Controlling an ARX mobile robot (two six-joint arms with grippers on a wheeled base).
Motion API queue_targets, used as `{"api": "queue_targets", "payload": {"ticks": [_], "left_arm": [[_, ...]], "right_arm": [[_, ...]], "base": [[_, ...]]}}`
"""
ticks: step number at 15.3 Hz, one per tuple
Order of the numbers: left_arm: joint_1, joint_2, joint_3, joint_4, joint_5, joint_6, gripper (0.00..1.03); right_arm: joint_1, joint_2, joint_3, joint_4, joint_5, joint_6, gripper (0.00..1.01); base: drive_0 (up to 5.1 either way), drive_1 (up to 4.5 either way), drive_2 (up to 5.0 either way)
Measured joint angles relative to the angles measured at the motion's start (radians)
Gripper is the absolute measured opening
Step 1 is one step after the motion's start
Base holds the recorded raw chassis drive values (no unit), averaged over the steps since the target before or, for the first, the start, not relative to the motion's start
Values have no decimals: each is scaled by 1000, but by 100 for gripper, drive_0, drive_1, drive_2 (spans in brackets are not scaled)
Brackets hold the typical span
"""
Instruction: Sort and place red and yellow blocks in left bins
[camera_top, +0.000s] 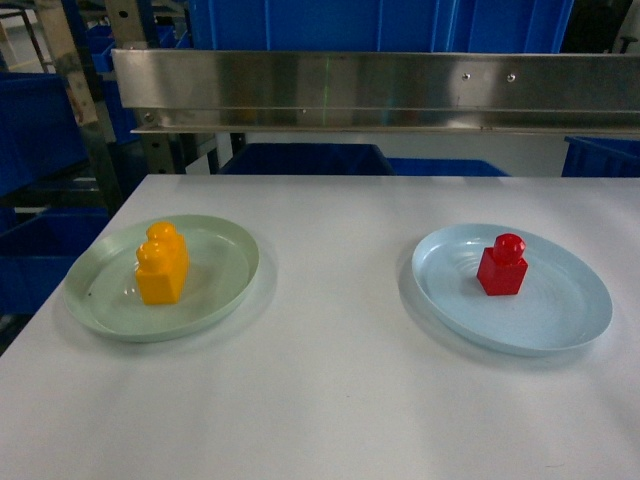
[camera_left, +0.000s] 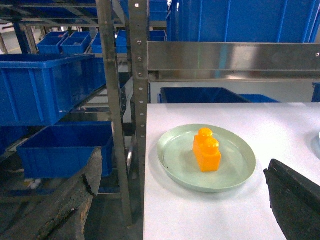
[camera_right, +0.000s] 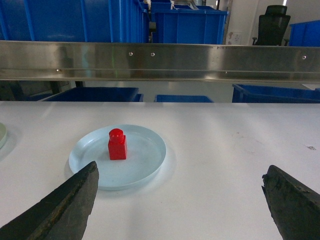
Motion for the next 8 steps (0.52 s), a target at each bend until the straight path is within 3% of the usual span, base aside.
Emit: {"api": "queue_targets", "payload": {"ticks": [8], "left_arm": [[0,0,0,0,0,0,98]], "right_arm": [[0,0,0,0,0,0,98]], "base": [[0,0,0]]}}
